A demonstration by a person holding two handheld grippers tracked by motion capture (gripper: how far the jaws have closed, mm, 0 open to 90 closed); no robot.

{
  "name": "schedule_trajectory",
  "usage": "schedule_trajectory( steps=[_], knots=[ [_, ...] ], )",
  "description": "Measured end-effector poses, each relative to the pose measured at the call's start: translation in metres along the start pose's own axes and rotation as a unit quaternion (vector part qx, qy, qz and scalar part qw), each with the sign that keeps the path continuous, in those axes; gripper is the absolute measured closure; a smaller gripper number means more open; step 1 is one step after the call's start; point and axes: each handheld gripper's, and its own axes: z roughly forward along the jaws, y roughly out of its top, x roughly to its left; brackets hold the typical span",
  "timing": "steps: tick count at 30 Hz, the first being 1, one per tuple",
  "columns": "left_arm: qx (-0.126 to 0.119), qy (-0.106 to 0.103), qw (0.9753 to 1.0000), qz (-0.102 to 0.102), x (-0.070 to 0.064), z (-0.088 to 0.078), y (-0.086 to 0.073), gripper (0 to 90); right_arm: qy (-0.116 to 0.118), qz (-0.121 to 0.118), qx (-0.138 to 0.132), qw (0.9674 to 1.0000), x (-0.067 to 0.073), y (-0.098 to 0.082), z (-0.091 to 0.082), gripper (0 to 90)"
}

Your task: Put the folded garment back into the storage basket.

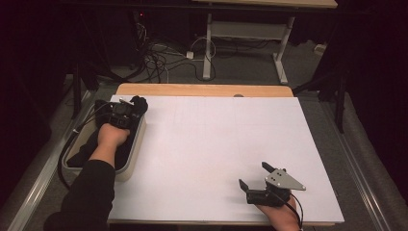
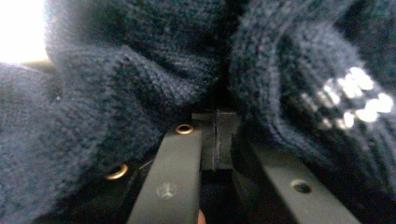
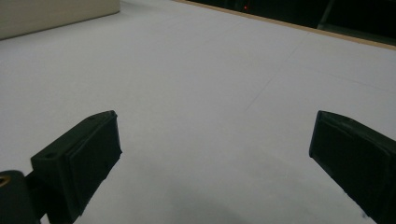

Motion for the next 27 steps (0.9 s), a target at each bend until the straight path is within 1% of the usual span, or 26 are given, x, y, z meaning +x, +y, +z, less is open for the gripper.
schedule_trajectory(
  steps=[5, 8, 11, 13, 14, 16, 18, 20, 21, 22, 23, 25, 26, 27],
  knots=[
    [-0.002, -0.001, 1.0000, -0.003, 0.000, 0.000, -0.001, 87.0, 0.000, 0.001, 0.000, 1.0000, 0.000, 0.000, 0.000, 2.6],
    [-0.003, -0.008, 0.9998, -0.017, 0.002, -0.002, -0.001, 86.9, 0.000, 0.001, 0.000, 1.0000, 0.000, 0.000, 0.000, 2.6],
    [-0.006, -0.011, 0.9997, -0.022, 0.004, -0.008, -0.001, 86.2, 0.001, 0.002, -0.001, 1.0000, 0.000, 0.000, -0.001, 2.6],
    [-0.016, -0.012, 0.9996, -0.021, 0.005, -0.015, -0.003, 86.3, 0.001, 0.004, -0.003, 1.0000, -0.001, 0.000, -0.001, 2.6],
    [-0.025, -0.015, 0.9992, -0.026, 0.006, -0.021, -0.004, 86.3, 0.001, 0.004, -0.003, 1.0000, -0.001, 0.000, -0.001, 2.6],
    [-0.040, -0.017, 0.9988, -0.023, 0.005, -0.030, -0.005, 86.2, 0.001, 0.004, -0.002, 1.0000, 0.000, 0.000, -0.002, 2.6],
    [-0.048, 0.000, 0.9988, -0.011, 0.003, -0.040, -0.007, 86.1, 0.001, 0.003, -0.003, 1.0000, 0.000, 0.001, -0.002, 2.6],
    [-0.066, 0.005, 0.9978, -0.011, 0.003, -0.053, -0.009, 84.4, 0.001, 0.001, -0.004, 1.0000, 0.000, 0.001, -0.002, 2.6],
    [-0.066, 0.005, 0.9978, -0.011, 0.003, -0.053, -0.009, 84.3, 0.001, 0.001, -0.005, 1.0000, 0.001, 0.001, -0.002, 2.5],
    [-0.083, 0.011, 0.9965, -0.001, 0.001, -0.063, -0.011, 82.7, 0.001, 0.001, -0.004, 1.0000, 0.001, 0.002, -0.002, 2.6],
    [-0.092, 0.009, 0.9957, 0.000, 0.000, -0.067, -0.011, 82.1, 0.001, 0.000, -0.004, 1.0000, 0.001, 0.002, -0.002, 2.6],
    [-0.109, 0.002, 0.9940, 0.004, -0.002, -0.076, -0.010, 79.9, 0.000, -0.001, -0.003, 1.0000, 0.001, 0.002, -0.001, 2.6],
    [-0.118, -0.001, 0.9929, 0.007, -0.003, -0.081, -0.008, 77.7, 0.000, -0.002, -0.003, 1.0000, 0.001, 0.002, -0.001, 2.6],
    [-0.123, -0.007, 0.9923, 0.006, -0.004, -0.083, -0.006, 73.4, 0.000, -0.002, -0.002, 1.0000, 0.002, 0.002, -0.001, 2.6]
  ],
)
